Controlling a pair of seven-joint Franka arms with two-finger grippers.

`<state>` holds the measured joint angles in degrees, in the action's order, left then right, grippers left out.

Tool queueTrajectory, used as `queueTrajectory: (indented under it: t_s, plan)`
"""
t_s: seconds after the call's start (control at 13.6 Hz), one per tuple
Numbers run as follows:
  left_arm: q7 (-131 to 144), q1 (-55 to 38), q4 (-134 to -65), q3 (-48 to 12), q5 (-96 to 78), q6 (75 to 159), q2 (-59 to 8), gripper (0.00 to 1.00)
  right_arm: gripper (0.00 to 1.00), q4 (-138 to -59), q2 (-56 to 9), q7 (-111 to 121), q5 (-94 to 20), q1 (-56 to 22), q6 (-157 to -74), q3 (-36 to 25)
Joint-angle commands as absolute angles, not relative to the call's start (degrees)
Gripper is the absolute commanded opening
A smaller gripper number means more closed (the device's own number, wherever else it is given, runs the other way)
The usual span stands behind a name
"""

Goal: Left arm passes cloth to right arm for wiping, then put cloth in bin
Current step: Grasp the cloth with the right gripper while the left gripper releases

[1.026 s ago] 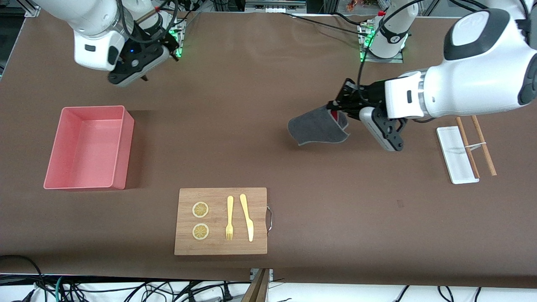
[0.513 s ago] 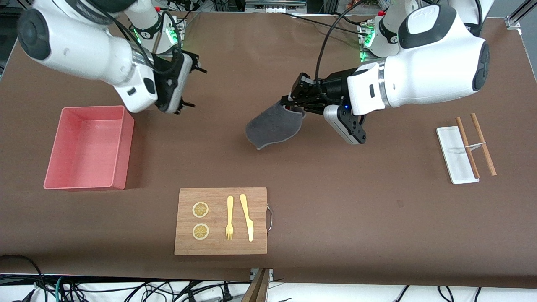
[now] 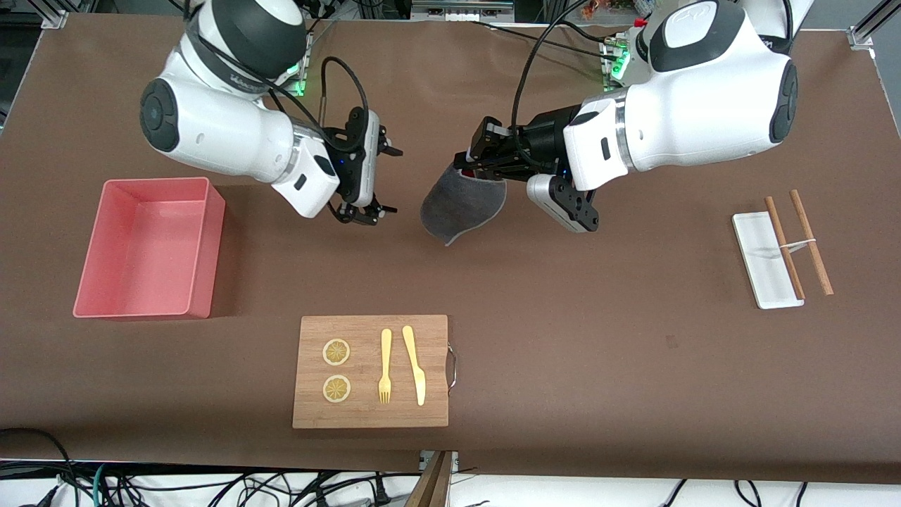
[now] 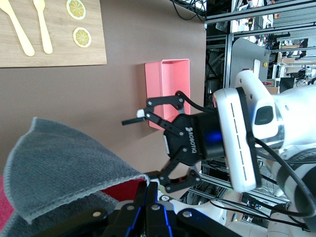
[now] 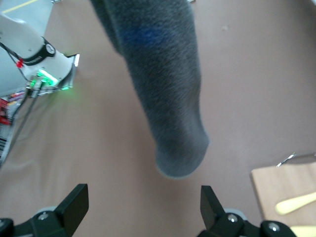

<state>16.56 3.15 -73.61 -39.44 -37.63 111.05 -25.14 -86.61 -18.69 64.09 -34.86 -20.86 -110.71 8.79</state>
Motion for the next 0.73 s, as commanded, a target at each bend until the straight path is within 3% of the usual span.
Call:
queueTrajectory:
  t_s: [0.0, 0.37, 0.44, 0.59, 0.66]
  plan:
    - [17.05, 3.16, -73.21, -39.46, -38.15, 111.53, -25.14, 0.0, 1.0, -85.78, -20.82, 66.88, -36.04, -22.93, -115.3, 8.79]
    - [16.7, 3.78, -73.21, -39.2, -37.97, 111.53, -25.14, 0.0, 0.99, -85.61, -23.64, 65.31, -36.3, -26.71, -121.9, 8.79]
    - [16.7, 3.87, -73.21, -39.11, -37.97, 111.53, -25.14, 0.0, 0.81, -85.61, -23.64, 64.61, -36.47, -26.89, -122.08, 8.79]
    - [16.61, 3.95, -73.21, -38.94, -37.97, 111.53, -25.14, 0.0, 0.3, -85.61, -23.64, 64.07, -36.47, -26.89, -122.08, 8.79]
    - [16.61, 4.04, -73.21, -38.85, -37.97, 111.53, -25.14, 0.0, 0.13, -85.61, -23.64, 64.16, -36.65, -26.72, -122.08, 8.79]
